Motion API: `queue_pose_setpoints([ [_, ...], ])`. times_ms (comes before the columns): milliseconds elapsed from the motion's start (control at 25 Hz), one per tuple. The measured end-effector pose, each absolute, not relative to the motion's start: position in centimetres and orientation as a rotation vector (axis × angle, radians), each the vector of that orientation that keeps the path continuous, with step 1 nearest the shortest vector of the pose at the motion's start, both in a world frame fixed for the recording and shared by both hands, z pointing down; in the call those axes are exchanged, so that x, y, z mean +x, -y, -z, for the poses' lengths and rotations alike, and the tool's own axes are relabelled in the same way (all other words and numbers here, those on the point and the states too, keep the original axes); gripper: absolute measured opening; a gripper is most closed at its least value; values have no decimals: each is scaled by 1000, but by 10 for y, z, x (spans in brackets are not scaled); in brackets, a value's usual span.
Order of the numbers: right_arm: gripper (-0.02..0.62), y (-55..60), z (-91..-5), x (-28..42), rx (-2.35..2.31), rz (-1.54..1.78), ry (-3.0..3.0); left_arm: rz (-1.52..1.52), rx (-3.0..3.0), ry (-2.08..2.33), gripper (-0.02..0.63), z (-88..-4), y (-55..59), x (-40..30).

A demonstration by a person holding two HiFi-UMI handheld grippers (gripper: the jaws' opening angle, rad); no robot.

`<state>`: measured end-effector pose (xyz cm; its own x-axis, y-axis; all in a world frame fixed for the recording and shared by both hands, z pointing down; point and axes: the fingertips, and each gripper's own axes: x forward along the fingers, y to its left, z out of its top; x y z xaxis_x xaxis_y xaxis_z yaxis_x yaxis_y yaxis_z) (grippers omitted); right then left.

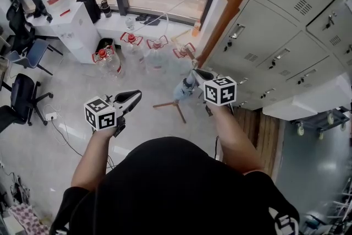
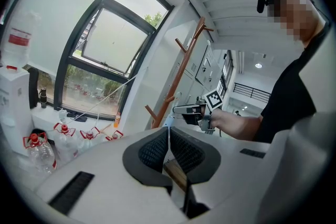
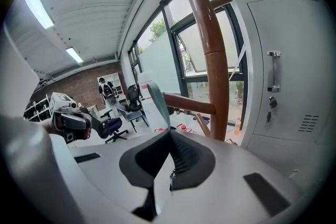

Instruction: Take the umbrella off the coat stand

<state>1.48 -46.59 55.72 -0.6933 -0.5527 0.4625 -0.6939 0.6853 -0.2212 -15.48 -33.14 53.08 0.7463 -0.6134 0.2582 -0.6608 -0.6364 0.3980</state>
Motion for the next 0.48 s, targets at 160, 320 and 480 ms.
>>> queue_pose_setpoints([
  [160,15,456,-552,11,986,-539,2541,-136,2477,965,29,-527,320,-161],
  [320,14,447,-551,11,1000,-546,2537,-137,2480,966,29,-526,310,-167],
  [480,14,438,-550,11,1012,-548,2536,-136,2486,960,29,-524,304,-170],
])
